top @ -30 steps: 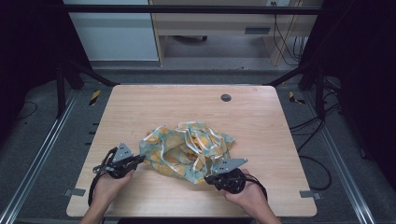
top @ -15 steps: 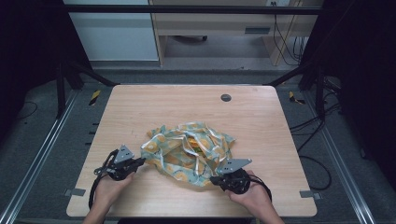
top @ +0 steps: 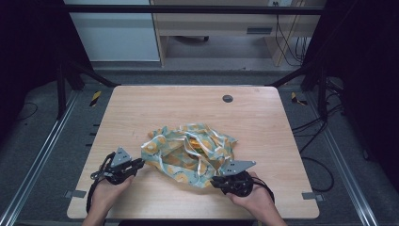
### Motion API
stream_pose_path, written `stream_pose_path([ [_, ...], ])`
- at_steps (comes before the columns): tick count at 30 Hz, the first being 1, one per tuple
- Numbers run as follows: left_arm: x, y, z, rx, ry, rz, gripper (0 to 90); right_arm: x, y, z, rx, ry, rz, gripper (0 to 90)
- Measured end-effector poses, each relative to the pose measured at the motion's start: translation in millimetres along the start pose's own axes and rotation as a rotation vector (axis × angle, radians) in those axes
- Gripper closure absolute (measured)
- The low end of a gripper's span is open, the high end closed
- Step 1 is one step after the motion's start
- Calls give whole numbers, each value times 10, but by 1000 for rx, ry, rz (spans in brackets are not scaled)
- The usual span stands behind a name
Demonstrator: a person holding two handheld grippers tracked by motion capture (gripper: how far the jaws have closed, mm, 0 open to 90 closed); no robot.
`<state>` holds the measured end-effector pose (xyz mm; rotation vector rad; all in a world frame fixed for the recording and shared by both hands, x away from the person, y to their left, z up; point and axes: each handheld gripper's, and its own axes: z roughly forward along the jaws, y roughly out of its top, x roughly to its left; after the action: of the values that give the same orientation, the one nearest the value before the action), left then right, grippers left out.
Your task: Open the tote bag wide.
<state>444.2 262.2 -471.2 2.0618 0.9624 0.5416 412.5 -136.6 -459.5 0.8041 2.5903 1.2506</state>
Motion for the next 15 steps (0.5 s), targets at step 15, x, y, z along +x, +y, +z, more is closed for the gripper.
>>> stream_pose_path([
  [15,-36,195,-352,-66,21,41,580,86,303,-294,-75,-70,-32,496],
])
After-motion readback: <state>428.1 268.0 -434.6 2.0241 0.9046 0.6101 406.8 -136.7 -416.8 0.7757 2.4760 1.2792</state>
